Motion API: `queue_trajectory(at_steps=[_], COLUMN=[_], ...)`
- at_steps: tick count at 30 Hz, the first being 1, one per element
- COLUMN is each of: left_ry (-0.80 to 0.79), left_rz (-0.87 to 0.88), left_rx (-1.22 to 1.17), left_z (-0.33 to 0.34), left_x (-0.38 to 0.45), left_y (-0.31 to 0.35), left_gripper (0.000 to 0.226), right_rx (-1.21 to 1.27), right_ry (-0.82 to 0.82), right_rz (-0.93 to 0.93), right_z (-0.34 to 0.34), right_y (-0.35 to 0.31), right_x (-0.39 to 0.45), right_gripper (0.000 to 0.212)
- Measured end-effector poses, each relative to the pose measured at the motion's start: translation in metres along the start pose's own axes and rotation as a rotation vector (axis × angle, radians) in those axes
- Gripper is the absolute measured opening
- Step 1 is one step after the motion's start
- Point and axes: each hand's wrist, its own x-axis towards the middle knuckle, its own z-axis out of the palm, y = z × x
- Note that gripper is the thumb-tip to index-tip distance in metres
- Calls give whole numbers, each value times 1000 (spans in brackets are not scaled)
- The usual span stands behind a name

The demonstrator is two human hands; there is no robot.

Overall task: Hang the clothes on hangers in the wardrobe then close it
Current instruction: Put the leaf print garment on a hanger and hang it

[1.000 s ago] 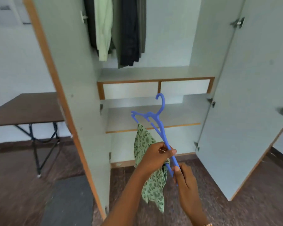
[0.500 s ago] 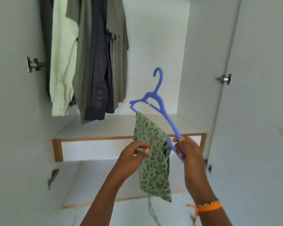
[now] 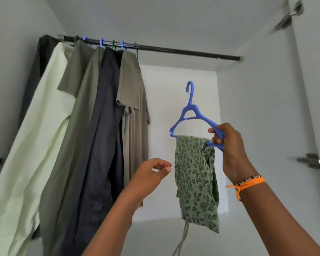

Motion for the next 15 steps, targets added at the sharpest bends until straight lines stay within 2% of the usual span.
queue_trajectory(at_steps=[6,10,15], left_ry=[21,123,265], left_rz=[23,71,111], left_rx=[54,128,149], left_z=[-18,-25,-38], left_x=[109,179,265], left_y=[2,-4,-6], left_gripper=[15,9,12], right_rx=[-7,11,59], right_ry=[-37,-46,-106], right_rz=[-106,-202,-297], right_z=[58,96,138], right_y=[23,30,33], right_x=[118,189,268], right_gripper=[30,31,33])
